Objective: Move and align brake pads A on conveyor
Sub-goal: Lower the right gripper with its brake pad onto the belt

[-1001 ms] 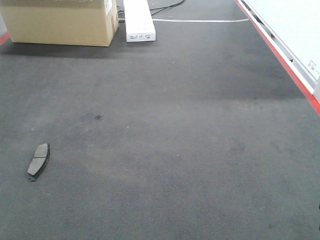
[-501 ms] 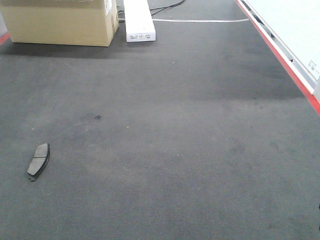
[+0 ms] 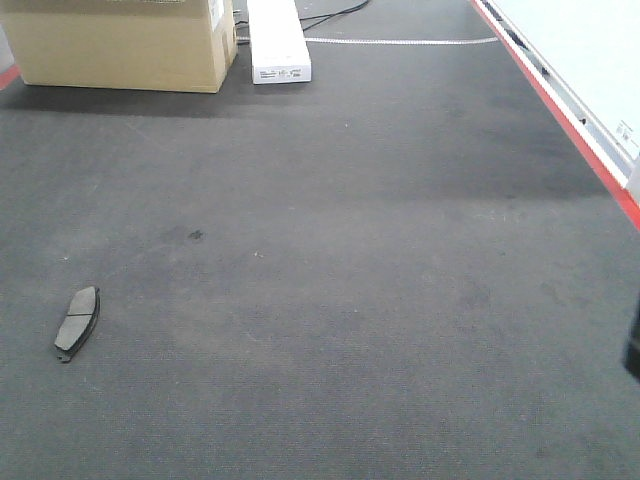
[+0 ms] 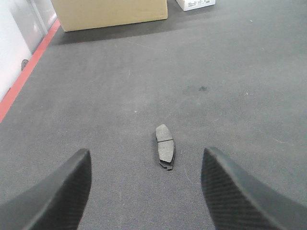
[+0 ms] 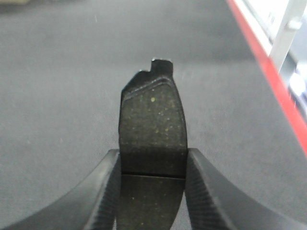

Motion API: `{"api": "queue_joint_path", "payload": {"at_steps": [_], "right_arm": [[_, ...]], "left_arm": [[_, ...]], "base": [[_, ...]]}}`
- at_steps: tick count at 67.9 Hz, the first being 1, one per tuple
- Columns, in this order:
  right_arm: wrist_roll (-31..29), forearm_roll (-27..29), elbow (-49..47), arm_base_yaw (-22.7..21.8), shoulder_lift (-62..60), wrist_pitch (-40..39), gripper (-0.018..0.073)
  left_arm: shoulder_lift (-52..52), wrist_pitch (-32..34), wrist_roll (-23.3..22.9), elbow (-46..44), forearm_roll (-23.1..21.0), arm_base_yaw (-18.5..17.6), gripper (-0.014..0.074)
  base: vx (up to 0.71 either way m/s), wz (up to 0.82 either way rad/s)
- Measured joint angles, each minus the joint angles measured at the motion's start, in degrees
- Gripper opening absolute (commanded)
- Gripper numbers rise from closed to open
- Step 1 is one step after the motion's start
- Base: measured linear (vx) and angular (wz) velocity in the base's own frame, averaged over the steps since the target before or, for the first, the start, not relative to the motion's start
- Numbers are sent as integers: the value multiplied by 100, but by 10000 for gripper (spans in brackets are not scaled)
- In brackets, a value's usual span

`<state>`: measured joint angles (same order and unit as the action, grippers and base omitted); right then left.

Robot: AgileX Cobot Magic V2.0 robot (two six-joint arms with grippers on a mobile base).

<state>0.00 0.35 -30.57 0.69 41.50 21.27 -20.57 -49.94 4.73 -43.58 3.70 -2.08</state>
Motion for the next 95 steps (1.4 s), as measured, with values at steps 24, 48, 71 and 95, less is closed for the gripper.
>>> {"api": "queue_joint_path", "payload": {"at_steps": [24,48,71,95], "right_arm": [[-185,0,-2436,0,3432,1604,-4],[-391,0,-4346,0,6049,2936,-4],[-444,0,-4517,0,6891,3015,-4],[-444,0,-4553,0,7167,2992,13]], "left_arm": [[0,0,0,0,5,0,460],[0,0,0,0,5,0,460],[0,0,0,0,5,0,460],[0,0,0,0,5,0,460]], "base": [[0,0],[0,0],[0,0],[0,0]]}}
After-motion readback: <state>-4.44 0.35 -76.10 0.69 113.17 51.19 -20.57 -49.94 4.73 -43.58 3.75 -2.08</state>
